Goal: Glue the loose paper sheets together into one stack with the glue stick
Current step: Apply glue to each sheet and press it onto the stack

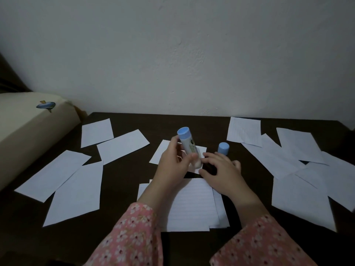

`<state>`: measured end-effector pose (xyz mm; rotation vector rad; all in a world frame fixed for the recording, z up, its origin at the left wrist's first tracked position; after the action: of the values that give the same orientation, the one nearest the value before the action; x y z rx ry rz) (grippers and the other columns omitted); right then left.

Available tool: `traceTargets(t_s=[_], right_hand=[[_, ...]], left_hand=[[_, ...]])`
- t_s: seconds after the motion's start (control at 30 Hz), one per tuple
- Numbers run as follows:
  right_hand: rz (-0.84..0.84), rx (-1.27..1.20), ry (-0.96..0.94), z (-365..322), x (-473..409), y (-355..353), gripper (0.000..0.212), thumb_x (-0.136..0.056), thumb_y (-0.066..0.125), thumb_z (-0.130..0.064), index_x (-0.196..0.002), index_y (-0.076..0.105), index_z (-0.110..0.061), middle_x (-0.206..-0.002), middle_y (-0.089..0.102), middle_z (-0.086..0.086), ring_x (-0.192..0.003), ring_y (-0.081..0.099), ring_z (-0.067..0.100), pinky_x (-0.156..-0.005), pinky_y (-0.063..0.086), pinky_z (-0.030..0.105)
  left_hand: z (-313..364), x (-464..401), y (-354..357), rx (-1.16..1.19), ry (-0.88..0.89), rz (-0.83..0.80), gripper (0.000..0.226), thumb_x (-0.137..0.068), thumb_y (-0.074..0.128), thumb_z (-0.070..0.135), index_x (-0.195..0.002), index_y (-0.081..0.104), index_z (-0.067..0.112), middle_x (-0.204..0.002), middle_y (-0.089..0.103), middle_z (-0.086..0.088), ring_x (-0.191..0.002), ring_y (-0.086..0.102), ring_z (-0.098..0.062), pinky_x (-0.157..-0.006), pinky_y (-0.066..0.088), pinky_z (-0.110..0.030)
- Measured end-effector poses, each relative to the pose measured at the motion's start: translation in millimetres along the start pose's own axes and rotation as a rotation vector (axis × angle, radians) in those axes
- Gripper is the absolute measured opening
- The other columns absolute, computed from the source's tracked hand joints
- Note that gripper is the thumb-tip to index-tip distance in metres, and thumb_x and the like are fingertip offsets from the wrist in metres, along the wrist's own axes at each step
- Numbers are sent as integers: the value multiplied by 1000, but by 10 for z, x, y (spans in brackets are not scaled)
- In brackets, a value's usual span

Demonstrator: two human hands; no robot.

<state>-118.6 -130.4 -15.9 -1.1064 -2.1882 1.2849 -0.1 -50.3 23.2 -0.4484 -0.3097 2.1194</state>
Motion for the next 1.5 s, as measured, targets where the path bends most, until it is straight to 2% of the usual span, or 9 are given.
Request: traceTargets(t_s=[0.13, 0.33, 0.57, 0.7, 0.9, 1.07, 1.2, 1.37, 1.5], right_hand=[[-11, 8, -15, -16, 10, 5, 37, -93, 54, -43, -130, 51, -41, -149, 33, -23, -143, 15, 4, -113, 7, 43], [-24, 3, -17, -27, 11, 12, 37, -92, 54, -39, -130, 51, -40, -150, 31, -21, -143, 14, 5, -114, 6, 44], [-37, 32, -10, -44, 10, 10, 29, -94, 51, -44, -122, 54, -37, -151, 31, -19, -143, 15, 6, -114, 7, 45], [-12, 32, 15, -65, 0, 3, 26, -93, 50, -44, -117, 56, -34, -149, 35, -17, -141, 20, 7, -113, 10, 45], [33, 24, 36, -58, -24, -6, 24, -90, 55, -29, -113, 57, -36, -145, 38, -17, -137, 24, 5, -111, 14, 42], [28, 7, 45, -37, -27, 3, 28, -88, 57, -29, -114, 56, -39, -143, 38, -19, -136, 24, 3, -111, 14, 42], [19, 0, 40, -28, -34, 7, 26, -88, 57, -29, -112, 56, -40, -143, 37, -20, -135, 24, 2, -110, 13, 41], [27, 9, 23, -36, -33, 7, 27, -89, 57, -30, -115, 57, -39, -142, 38, -19, -135, 25, 3, -110, 13, 43], [34, 11, 16, -35, -30, 9, 26, -88, 57, -31, -114, 57, -39, -142, 38, -19, -134, 25, 3, -109, 13, 42]], left_hand=[[45, 12, 48, -77, 73, -38, 44, -89, 65, 19, -127, 43, 28, -95, 57, 15, -81, 54, 11, -64, 42, -5], [71, 5, 27, -116, 111, -61, 44, -89, 65, 20, -117, 39, 43, -92, 57, 14, -80, 58, -4, -66, 47, -12], [20, 20, 91, -161, 99, -134, 50, -90, 64, 22, -125, 37, 45, -95, 55, 18, -86, 56, -4, -70, 47, -14], [10, -1, 120, -227, 106, -173, 54, -91, 62, 22, -136, 37, 38, -96, 52, 20, -88, 55, -5, -70, 44, -15], [21, -35, 92, -244, 149, -189, 54, -90, 61, 16, -118, 36, 53, -96, 55, 15, -86, 52, 0, -69, 43, -8], [-47, -72, -42, -291, 101, -171, 60, -91, 60, 17, -139, 33, 43, -99, 51, 19, -90, 53, -1, -69, 41, -12], [-147, -109, -204, -293, 61, -145, 60, -91, 61, 19, -141, 35, 40, -108, 55, 11, -95, 54, -5, -75, 43, -18], [-311, -139, -366, -275, -34, -128, 61, -91, 61, 20, -142, 32, 39, -114, 51, 12, -102, 53, -8, -68, 41, -16], [-351, -155, -461, -264, -41, -91, 61, -92, 60, 19, -143, 32, 37, -117, 52, 9, -103, 53, -8, -71, 42, -16]])
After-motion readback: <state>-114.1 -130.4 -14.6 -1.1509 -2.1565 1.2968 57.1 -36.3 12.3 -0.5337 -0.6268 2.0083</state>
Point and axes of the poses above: each hand's wrist, its own x-axis away from the middle knuckle, its own y-axis out of the palm, z = x × y, the point moved 10 cm from there along -x, towards the middle knuckle
